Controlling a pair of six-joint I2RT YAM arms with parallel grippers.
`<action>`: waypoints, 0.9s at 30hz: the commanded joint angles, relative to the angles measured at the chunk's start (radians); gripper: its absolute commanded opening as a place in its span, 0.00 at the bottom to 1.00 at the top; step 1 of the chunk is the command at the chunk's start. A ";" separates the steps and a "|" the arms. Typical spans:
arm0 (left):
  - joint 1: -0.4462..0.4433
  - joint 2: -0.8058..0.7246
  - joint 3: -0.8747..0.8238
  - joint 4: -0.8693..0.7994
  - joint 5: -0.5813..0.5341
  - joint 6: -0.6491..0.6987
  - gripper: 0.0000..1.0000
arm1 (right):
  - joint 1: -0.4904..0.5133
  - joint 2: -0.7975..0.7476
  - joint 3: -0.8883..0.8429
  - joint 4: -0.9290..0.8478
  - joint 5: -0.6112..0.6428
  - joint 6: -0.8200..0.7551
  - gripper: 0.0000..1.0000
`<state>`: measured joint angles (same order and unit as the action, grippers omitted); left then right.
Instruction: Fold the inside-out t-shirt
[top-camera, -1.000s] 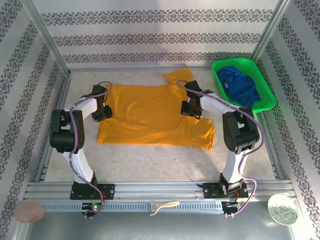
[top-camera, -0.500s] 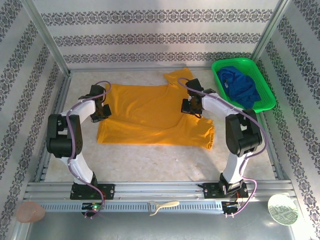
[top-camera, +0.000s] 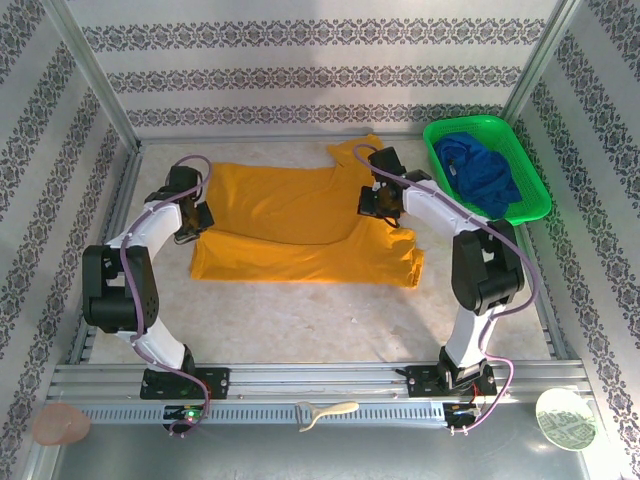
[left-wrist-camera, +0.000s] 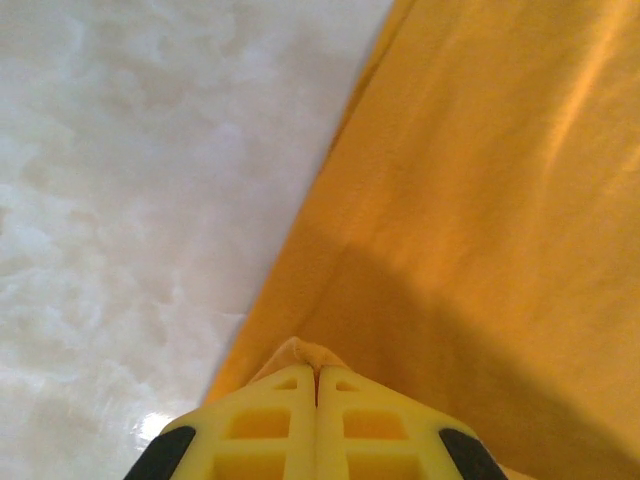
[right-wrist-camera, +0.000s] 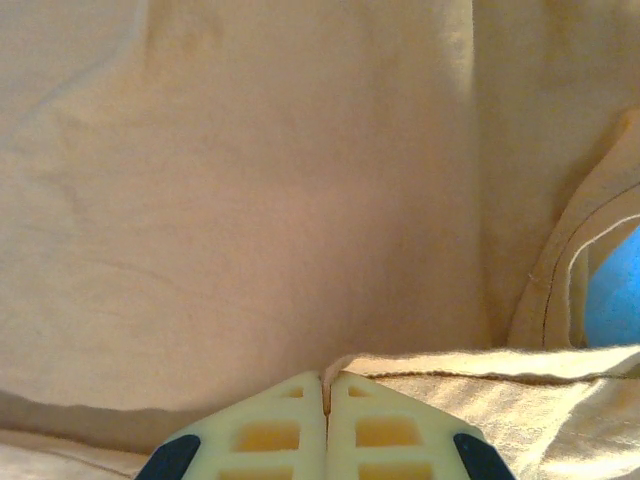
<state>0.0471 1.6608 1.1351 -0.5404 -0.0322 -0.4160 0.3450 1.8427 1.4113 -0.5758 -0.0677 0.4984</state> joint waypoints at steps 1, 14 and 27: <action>0.025 -0.019 -0.031 -0.009 -0.053 -0.041 0.00 | 0.008 0.035 0.031 -0.015 0.026 0.015 0.00; 0.046 0.171 0.043 0.078 -0.007 -0.079 0.00 | 0.002 0.222 0.168 -0.015 0.036 0.039 0.00; 0.044 -0.012 0.049 0.015 0.071 -0.090 1.00 | -0.012 -0.127 -0.132 0.047 0.012 0.019 0.48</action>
<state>0.0811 1.7576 1.2205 -0.5056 -0.0181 -0.4793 0.3424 1.8492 1.3769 -0.5480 -0.0532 0.5171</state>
